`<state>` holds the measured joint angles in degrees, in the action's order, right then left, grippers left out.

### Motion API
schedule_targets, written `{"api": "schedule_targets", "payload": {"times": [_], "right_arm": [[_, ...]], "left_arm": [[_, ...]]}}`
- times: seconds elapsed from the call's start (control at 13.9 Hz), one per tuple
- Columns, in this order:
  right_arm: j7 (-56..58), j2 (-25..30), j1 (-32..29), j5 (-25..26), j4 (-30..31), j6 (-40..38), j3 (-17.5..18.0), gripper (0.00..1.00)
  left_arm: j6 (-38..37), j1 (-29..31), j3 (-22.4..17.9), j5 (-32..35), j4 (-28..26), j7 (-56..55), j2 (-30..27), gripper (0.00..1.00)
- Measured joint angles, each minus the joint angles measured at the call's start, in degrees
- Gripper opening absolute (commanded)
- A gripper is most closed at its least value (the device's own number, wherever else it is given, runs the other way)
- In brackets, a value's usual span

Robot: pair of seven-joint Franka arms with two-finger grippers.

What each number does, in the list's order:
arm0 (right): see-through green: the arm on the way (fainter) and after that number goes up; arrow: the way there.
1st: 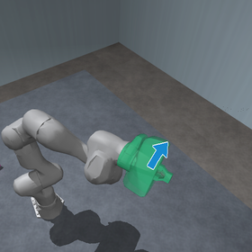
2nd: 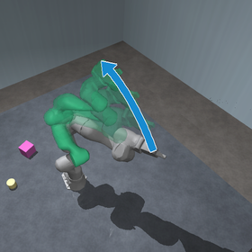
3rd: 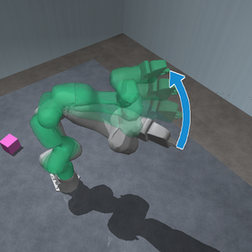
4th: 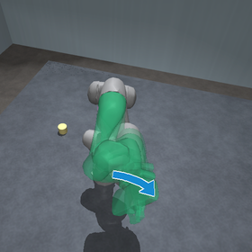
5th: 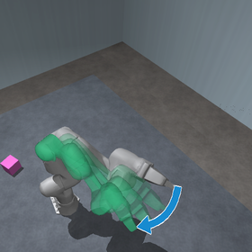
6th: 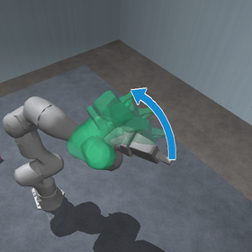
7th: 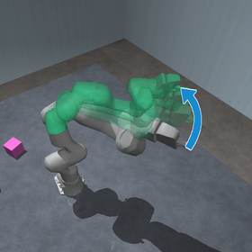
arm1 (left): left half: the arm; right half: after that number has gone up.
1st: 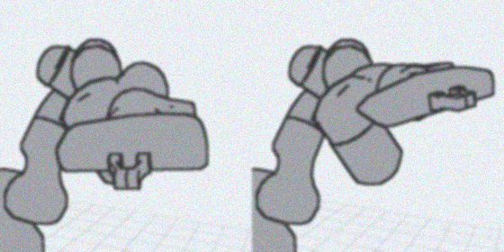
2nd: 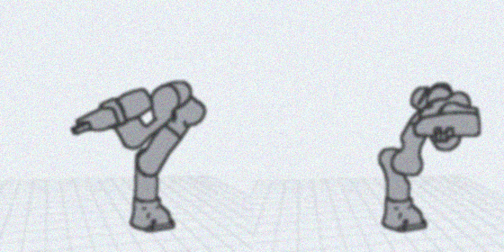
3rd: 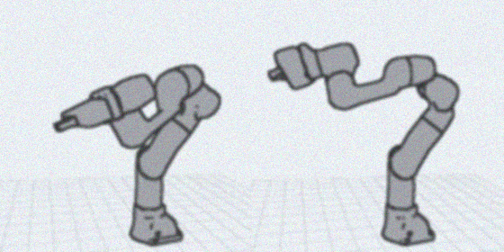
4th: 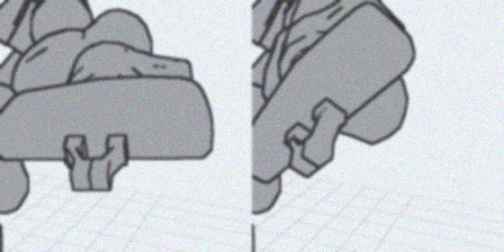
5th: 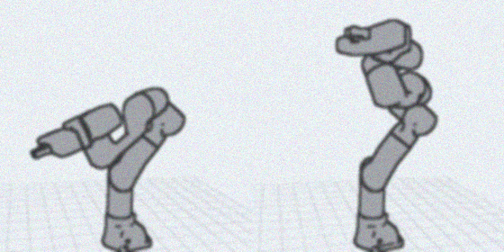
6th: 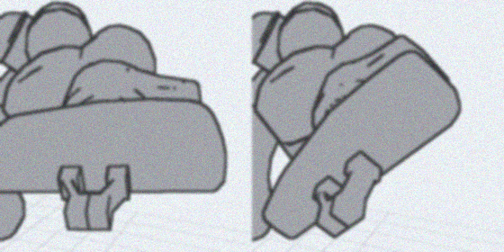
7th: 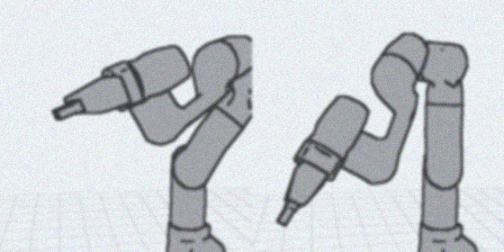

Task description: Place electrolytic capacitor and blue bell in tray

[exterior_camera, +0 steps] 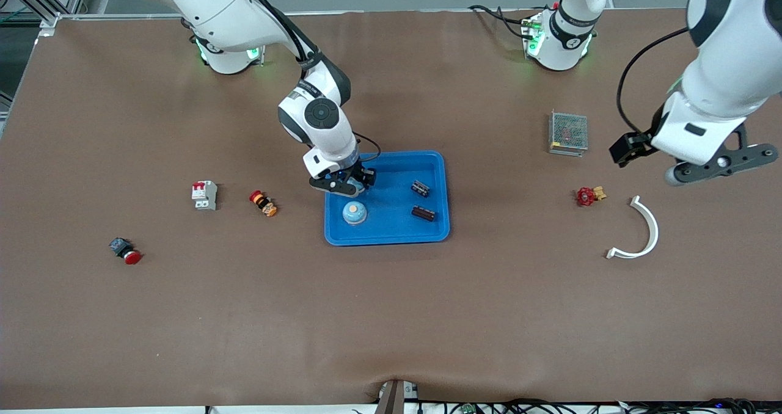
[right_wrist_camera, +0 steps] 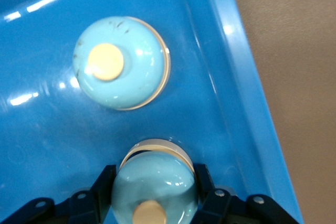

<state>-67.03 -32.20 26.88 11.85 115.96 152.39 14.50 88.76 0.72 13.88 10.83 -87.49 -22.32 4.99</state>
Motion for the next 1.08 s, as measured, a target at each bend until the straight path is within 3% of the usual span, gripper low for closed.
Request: {"api": "schedule_targets", "payload": {"times": [0.29, 0.5, 0.65, 0.79, 1.08], "right_arm": [[-1.6, 0.0, 0.0, 0.1, -3.4, -6.2, -0.3, 1.0], [-0.5, 0.9, -0.2, 0.0, -12.0, -23.2, -0.3, 1.0], [0.1, 1.9, -1.0, -1.6, -17.8, -30.1, -0.4, 1.0], [2.4, 2.7, -4.1, -3.4, -21.0, -31.8, -0.6, 1.0], [17.8, 3.0, -16.3, -4.1, -22.4, -31.9, -0.9, 1.0]], "left_arm": [[-2.4, -0.5, -4.5, -2.5, 0.0, 8.8, -3.0, 1.0], [-3.9, -1.4, -8.1, -5.3, -0.1, 12.4, -4.5, 1.0], [-5.0, -1.4, -9.2, -5.9, -0.2, 14.1, -5.1, 1.0], [-5.2, -1.4, -9.4, -6.0, -0.3, 14.7, -5.3, 1.0], [-5.4, -1.4, -10.5, -7.9, -0.8, 16.2, -5.8, 1.0]]}}
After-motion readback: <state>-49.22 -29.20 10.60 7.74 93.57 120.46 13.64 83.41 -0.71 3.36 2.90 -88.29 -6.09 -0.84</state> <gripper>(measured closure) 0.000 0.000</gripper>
